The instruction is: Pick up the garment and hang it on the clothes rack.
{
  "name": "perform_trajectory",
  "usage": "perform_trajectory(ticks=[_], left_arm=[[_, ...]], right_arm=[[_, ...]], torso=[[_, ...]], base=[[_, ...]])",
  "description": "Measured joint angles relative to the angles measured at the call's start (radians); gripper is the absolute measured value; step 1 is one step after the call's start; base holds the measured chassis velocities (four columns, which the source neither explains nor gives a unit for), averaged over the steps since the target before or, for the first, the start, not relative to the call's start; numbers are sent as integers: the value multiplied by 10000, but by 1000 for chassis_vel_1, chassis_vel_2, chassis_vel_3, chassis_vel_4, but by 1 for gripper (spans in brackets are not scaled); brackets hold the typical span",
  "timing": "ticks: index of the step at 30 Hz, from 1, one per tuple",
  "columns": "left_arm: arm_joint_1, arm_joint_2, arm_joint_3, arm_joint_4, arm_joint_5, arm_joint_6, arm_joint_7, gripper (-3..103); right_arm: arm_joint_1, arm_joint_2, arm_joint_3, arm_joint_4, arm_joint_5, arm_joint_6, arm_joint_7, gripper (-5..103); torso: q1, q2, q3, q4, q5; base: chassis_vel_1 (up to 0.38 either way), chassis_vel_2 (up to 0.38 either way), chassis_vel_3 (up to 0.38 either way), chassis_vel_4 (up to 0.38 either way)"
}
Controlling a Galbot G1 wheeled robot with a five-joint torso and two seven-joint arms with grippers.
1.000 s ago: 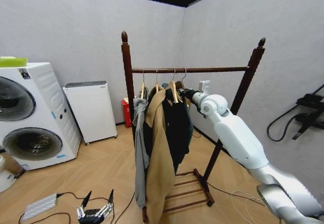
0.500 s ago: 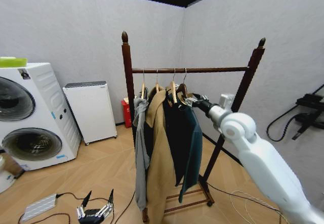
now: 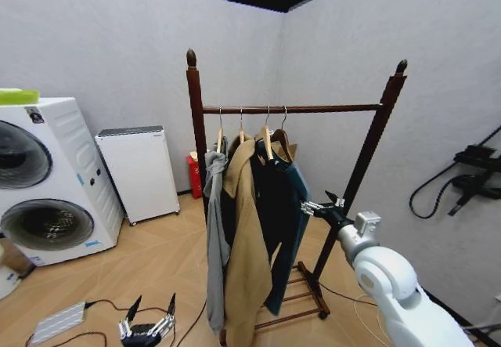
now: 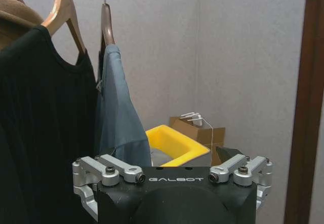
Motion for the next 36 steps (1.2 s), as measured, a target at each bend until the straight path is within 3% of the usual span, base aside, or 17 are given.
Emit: perform_trajectory(ticks=[19, 22, 36], left_arm=[[0, 0, 1, -1, 0, 0, 0, 100], [0, 0, 0, 0, 0, 0, 0, 100], [0, 0, 0, 0, 0, 0, 2, 100]], right_arm=[[-536, 443, 61, 377, -349, 46, 102, 100], [-549, 453, 33, 427, -366, 41, 111, 100], [-509, 453, -65, 505, -361, 51, 33, 100]], torso=[[7, -4, 3, 0, 7], [4, -3, 1, 1, -6], [-6, 3, -1, -1, 2]], base=[[-67, -112, -110, -70], [1, -273, -245, 7], [82, -345, -319, 81]])
